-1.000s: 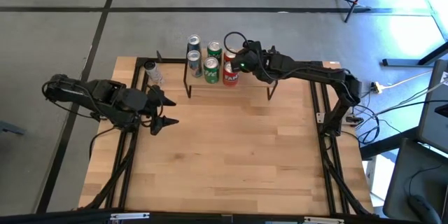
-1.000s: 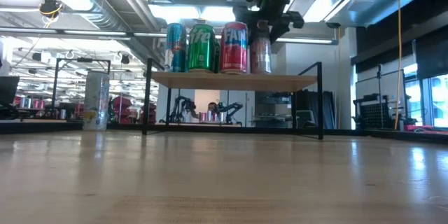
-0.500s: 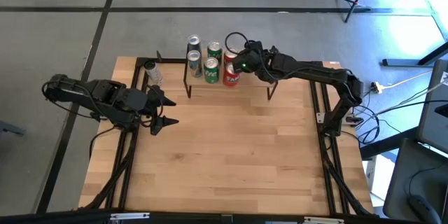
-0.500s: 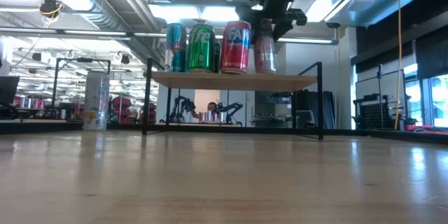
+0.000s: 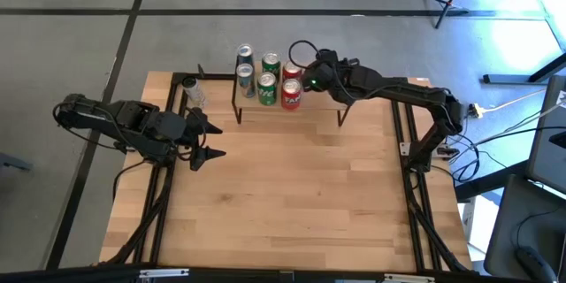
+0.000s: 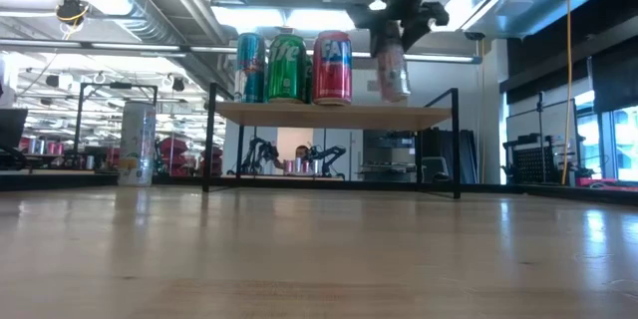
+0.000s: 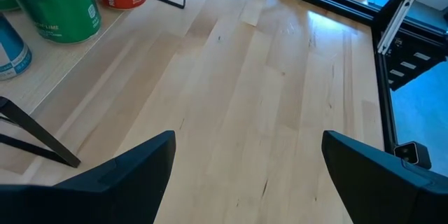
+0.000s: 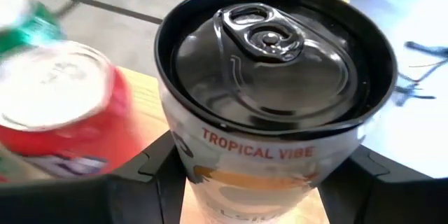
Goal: Place canned beverage on shelf
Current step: Put the bottom white soda can on the shelf
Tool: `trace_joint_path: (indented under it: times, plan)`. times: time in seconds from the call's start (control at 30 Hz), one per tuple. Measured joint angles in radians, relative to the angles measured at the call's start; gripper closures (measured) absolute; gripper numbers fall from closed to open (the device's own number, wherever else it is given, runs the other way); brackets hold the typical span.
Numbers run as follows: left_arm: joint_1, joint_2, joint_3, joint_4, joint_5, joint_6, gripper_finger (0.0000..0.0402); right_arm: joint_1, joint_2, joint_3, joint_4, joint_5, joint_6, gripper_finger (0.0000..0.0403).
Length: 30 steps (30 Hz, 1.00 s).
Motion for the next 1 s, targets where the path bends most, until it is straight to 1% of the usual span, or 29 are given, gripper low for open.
trace_joint_path:
  times: [0.13,0.23,0.3,0.43,0.57,0.77,0.87,1.0]
  plan:
    - [0.0,0.0,0.0,0.0,0.0,0.0,0.0052,0.0,-0.001,-0.004,-0.021,0.008,0.016,0.0178]
    - [0.0,0.0,0.0,0.0,0.0,0.0,0.0052,-0.007,-0.004,-0.043,0.039,0.007,0.019,0.0178]
    - [0.0,0.0,0.0,0.001,-0.001,0.0,0.0052,-0.016,-0.001,-0.073,0.057,-0.026,0.025,0.0179]
    - [0.0,0.0,0.0,0.001,-0.001,0.0,0.0052,-0.026,-0.003,-0.109,0.129,-0.045,0.047,0.018]
    - [0.0,0.0,0.0,0.0,-0.001,0.0,0.0052,-0.025,-0.003,-0.112,0.169,-0.061,0.048,0.0176]
    - [0.0,0.0,0.0,0.0,-0.001,0.0,0.0052,-0.024,-0.002,-0.112,0.17,-0.066,0.048,0.0169]
    - [0.0,0.0,0.0,0.0,-0.001,0.0,0.0052,-0.024,-0.002,-0.112,0.169,-0.062,0.048,0.0158]
    - [0.0,0.0,0.0,0.0,-0.001,0.0,0.0052,-0.024,-0.001,-0.112,0.166,-0.048,0.048,0.0129]
